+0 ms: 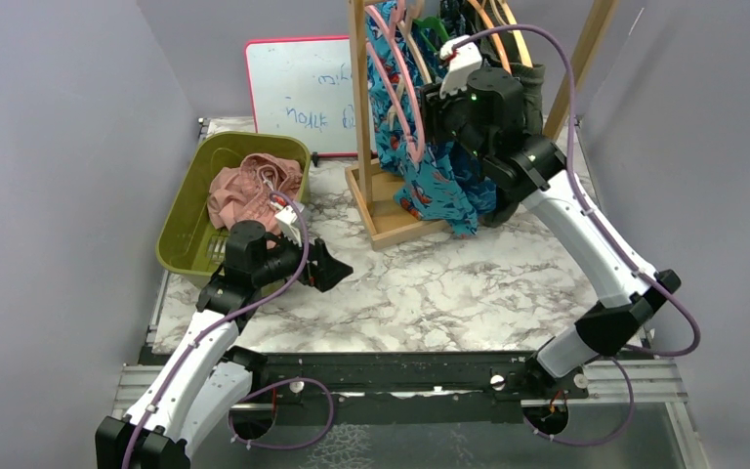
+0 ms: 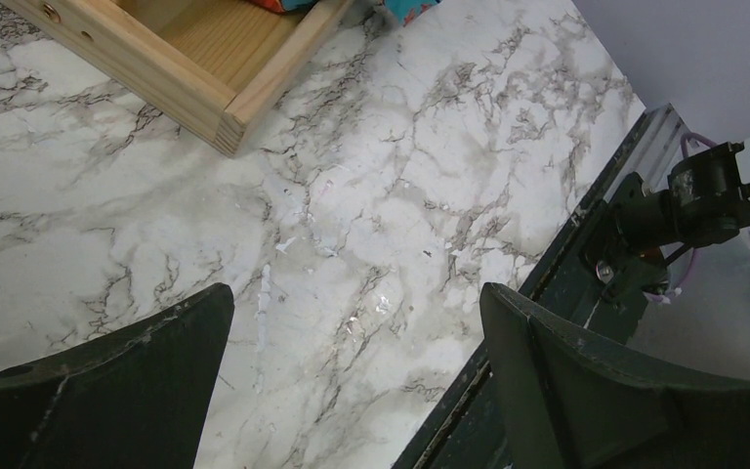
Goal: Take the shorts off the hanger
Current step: Pick up the hanger from the clothes rod.
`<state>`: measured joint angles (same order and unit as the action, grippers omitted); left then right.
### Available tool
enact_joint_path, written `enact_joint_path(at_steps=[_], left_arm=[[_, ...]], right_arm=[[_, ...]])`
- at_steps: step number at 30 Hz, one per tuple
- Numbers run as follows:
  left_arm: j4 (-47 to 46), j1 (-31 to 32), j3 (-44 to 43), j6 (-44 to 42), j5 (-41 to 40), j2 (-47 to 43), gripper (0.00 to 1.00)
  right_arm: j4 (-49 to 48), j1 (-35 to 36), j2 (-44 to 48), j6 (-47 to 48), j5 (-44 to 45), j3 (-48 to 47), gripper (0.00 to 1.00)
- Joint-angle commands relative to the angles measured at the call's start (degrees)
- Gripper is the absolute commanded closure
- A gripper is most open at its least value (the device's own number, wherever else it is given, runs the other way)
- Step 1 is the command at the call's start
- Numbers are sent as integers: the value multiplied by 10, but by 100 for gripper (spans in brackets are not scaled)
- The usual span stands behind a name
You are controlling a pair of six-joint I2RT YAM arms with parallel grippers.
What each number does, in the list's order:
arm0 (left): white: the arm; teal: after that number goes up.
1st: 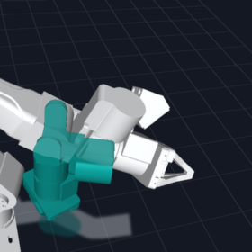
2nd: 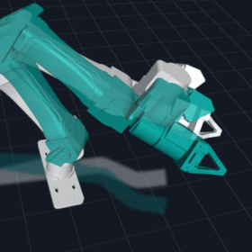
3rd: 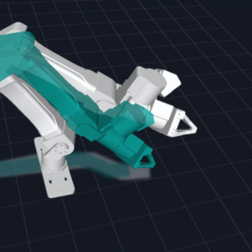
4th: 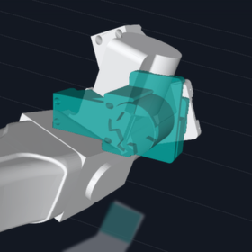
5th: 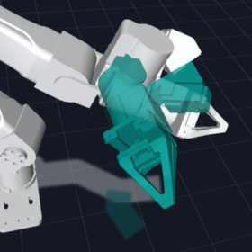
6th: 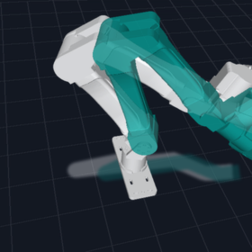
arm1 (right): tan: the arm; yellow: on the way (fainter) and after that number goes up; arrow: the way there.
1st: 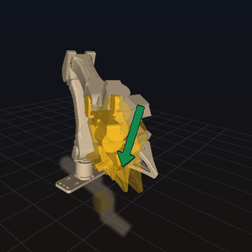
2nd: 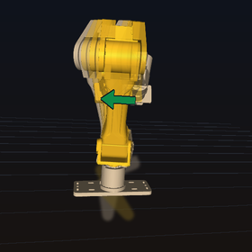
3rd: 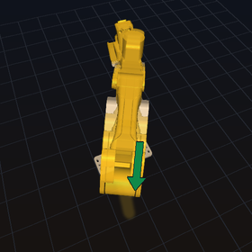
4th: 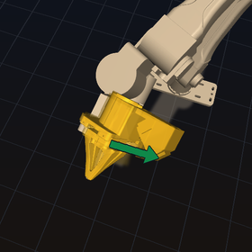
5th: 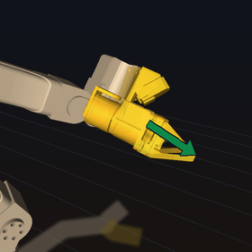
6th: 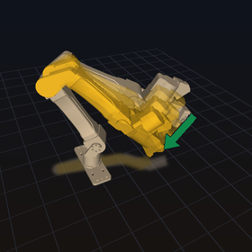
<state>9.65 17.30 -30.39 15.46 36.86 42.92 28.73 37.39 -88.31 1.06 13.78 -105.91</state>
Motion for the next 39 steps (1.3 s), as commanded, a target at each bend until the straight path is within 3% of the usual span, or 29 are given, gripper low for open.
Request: enact_joint_path(at_steps=[1,5,6,14,25,30,39], left_arm=[[4,4,3,0,-7,-9,1],[3,5,3,0,-7,-8,1],[4,4,3,0,-7,-8,1],[3,5,4,0,-8,-7,1],[4,7,4,1,-10,-5,1],[5,8,4,1,-12,-5,1],[13,9,1,0,-32,-17,1]], right_arm=[[29,-3,-32,5,-17,-29,56],[42,-3,-52,4,-7,-49,59],[41,-3,-53,4,-2,-51,67],[-38,-3,-9,15,14,-13,98],[-225,-3,66,-55,48,97,99],[-216,-4,80,-69,35,97,99],[-156,-3,171,-99,7,190,99]])
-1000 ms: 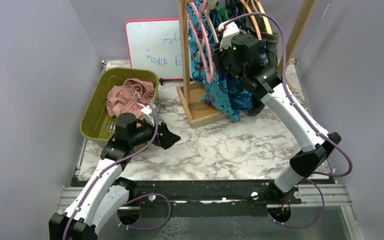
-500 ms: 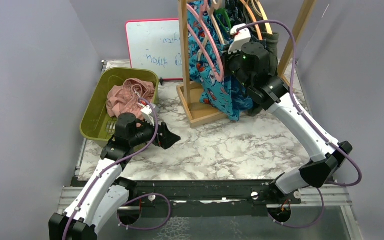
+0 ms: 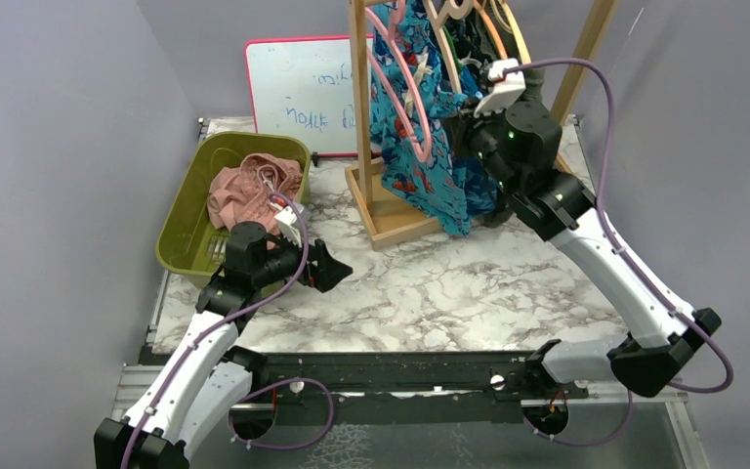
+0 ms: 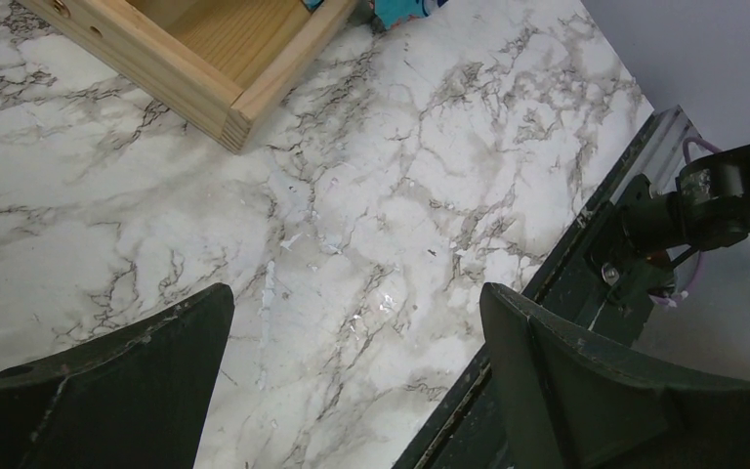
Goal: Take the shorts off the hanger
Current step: Pick up the hanger from the clothes rod.
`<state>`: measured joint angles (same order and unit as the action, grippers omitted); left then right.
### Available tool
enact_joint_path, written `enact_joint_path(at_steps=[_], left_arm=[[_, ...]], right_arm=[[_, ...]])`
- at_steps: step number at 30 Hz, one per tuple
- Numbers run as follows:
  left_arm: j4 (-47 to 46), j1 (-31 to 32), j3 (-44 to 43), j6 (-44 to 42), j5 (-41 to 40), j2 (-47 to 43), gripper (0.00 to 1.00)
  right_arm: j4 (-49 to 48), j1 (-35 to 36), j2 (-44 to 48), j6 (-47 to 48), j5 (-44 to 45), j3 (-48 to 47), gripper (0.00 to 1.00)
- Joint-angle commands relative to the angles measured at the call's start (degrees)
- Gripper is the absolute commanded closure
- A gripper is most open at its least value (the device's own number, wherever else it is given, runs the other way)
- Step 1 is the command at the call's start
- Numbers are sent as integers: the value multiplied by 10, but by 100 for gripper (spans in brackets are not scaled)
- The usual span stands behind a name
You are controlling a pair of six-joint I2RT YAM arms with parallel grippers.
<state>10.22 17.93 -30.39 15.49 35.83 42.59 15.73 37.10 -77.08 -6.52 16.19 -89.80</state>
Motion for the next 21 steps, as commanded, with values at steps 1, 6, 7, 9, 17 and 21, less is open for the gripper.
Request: enact_joint_path(at_steps=[1,6,7,9,17,21], left_arm=[[9,3,0,-1,-26,-15,1],[14,3,-2,-5,-38,-22,1],[16,3,-3,-5,-41,-23,1],[17,2,-2,-7,-43,-26,1],[17,2,-1,-7,-40,-26,1],[17,3,2,3,-42,-20,1]], right_arm=[[-19,0,72,-29,-22,45,99],[5,0,136,-44,-66,121,99],[6,0,149,-47,-74,135,99],[15,0,171,-52,-84,159,99],[73,0,245,-80,-98,249,99],[107,-1,290,-113,-117,311,99]])
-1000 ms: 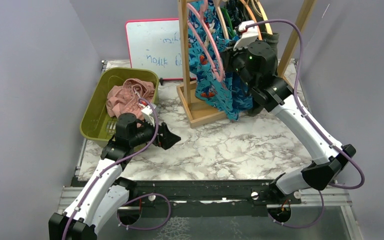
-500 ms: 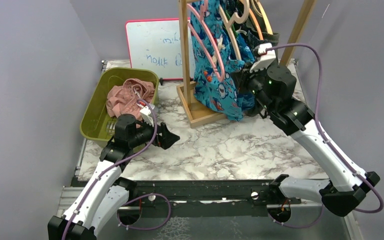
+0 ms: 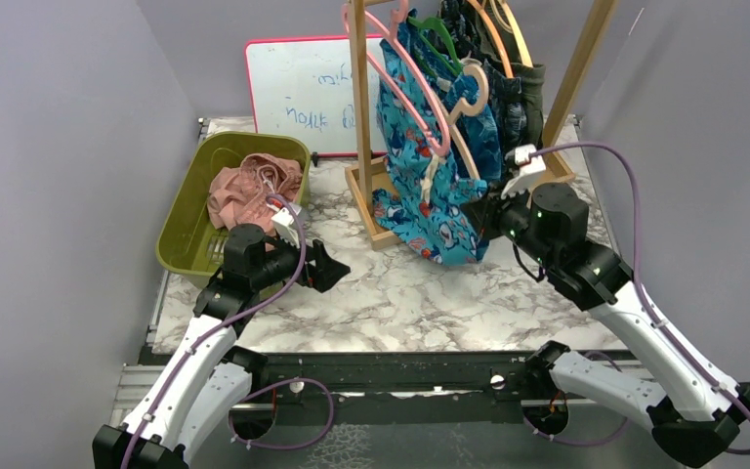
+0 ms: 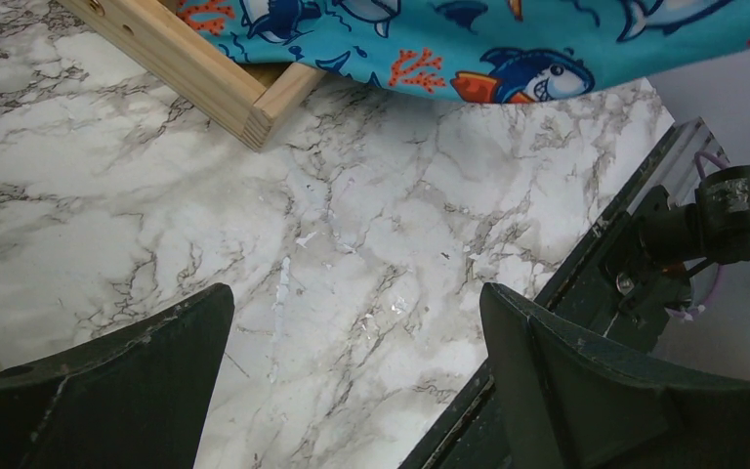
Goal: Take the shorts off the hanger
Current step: Pick up the hanger from the clothes rod.
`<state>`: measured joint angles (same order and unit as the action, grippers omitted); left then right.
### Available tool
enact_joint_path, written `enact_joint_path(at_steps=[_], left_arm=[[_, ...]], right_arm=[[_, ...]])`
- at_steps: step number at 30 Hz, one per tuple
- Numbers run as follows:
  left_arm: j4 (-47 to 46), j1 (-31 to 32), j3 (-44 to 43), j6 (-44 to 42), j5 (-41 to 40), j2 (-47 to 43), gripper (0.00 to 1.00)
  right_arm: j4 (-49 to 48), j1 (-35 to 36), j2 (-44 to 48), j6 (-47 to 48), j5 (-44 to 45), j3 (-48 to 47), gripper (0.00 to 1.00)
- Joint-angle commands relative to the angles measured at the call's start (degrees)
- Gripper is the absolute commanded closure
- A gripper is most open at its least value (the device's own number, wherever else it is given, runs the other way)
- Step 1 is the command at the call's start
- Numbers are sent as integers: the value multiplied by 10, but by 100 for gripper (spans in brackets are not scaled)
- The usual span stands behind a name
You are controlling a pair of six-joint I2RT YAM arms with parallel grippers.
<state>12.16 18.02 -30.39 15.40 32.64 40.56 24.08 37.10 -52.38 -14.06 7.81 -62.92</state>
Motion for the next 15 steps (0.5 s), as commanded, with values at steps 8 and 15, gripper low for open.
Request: enact_joint_path(at_steps=[8,15], left_arm=[[-1,2,0,20,3,32,1],[-7,2,7,20,-49,-27,1]], right_arm=[[95,-1,200,-140,-84,213,99],[79,0,317,-257,-221,291,99]])
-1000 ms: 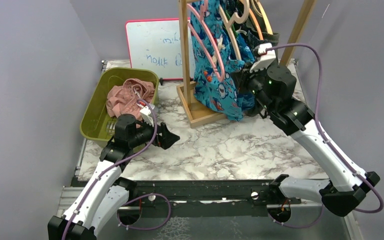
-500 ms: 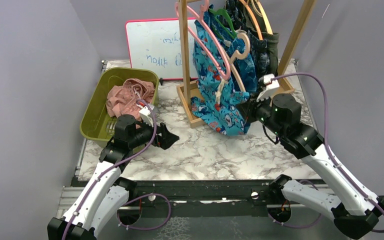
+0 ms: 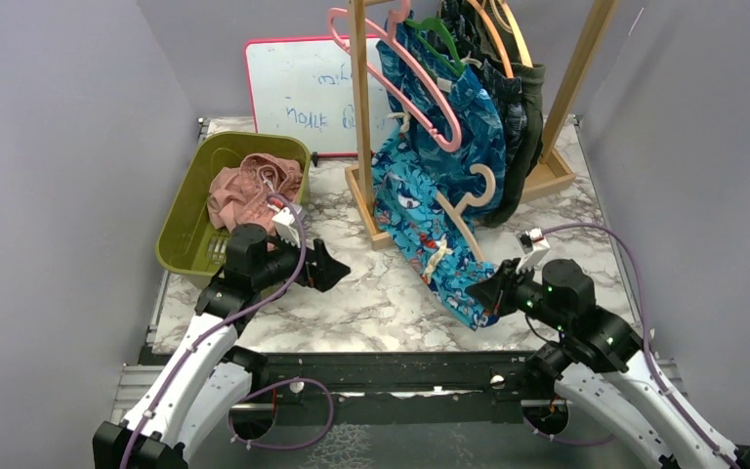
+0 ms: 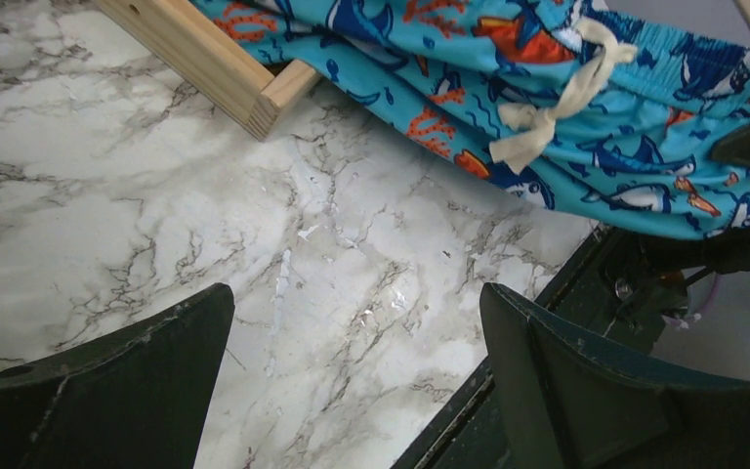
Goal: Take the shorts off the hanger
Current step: Pick up the hanger from the clothes rod, then remove the shorts from the hanger.
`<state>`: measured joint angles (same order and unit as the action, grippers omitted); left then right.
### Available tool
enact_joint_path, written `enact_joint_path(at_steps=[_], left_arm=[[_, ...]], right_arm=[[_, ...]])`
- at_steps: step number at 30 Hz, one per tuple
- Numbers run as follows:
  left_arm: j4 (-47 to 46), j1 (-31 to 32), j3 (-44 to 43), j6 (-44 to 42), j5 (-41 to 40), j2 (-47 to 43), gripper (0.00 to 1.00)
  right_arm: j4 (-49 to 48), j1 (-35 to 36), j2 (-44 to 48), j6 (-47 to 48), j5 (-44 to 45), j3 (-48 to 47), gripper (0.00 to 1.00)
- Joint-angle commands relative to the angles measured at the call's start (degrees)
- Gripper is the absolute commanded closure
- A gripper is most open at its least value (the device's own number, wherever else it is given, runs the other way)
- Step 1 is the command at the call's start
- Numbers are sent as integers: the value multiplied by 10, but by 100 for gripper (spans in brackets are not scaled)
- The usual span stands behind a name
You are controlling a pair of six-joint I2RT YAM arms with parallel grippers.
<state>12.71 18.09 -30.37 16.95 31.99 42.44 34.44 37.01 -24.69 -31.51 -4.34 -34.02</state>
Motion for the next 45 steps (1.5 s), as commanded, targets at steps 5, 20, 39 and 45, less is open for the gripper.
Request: enact_joint_path(at_steps=[5,20,39,45], left_arm=[[-24,1,18,5,-83,-96,1],[18,1,-2,-2,-103,-60,1],[22,-1,-5,-3,-128,-105,1],[5,-8,-17,-16,-62,-131,1]], right_arm=[[-8,1,44,-62,-111,-14,99],[0,1,115,-55,-274,11,99],[68,1,159,-28,-326,-20,99],[76,0,142,-24,-315,-2,99]])
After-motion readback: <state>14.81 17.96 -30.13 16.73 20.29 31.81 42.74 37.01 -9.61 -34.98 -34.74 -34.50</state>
